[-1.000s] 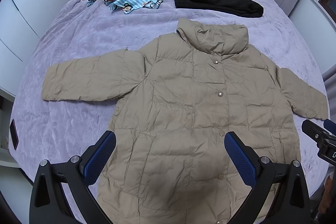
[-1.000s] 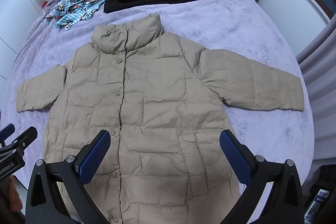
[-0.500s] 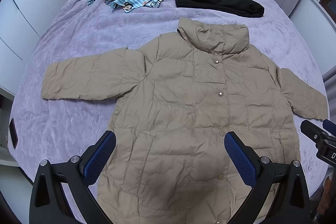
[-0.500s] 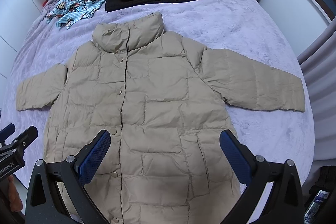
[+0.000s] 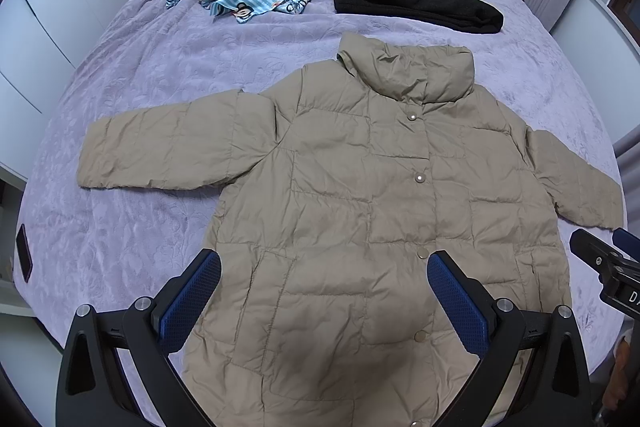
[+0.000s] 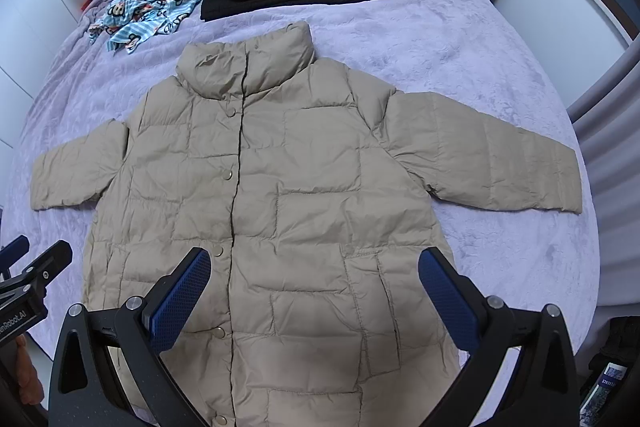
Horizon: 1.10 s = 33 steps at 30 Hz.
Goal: Fold large clothes
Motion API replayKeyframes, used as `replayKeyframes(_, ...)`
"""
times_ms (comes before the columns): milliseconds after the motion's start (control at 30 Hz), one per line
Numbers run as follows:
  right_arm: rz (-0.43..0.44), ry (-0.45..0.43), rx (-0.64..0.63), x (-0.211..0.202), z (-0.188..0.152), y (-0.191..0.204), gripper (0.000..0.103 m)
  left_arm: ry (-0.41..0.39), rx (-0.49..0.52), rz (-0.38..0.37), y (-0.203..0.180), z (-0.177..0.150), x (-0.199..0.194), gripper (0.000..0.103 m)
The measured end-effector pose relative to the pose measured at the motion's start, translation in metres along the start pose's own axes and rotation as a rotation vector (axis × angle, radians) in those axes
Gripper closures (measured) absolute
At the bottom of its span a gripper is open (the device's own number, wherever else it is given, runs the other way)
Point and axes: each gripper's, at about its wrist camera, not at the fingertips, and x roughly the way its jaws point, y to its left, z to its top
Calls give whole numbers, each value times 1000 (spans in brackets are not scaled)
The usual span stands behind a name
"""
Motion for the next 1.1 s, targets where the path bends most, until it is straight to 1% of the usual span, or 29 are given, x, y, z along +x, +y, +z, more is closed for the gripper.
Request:
replayKeyframes(500,-1,4,1,1,1,1,0,2,-6,-9,-1,-3,3,0)
replayKeyframes(567,1,6,4,2,0,2,0,6,-21,-22,0,-3,4,0)
replayKeyframes(667,7,16,16,4,-2,4,0,24,-56,-64,9,-5,9,0)
replayKeyframes(800,15,33,28,8,-8,5,0,44,-106,-135,29,-7,20,0)
replayKeyframes(867,19,41,19,12,-13,11,0,37,-133,-158,46,-7,26,0)
replayKeyframes(967,23,50,-6,17,-9,18,0,26,-192,-189,78,-7,41,0)
replayKeyframes(1033,48,51,-4,21,-13,28,0,19,-244,-198,103,-6,55,0)
replayKeyframes(1100,97,46,-18,28,-19,43,0,11,-297,-212,131,-6,72,0)
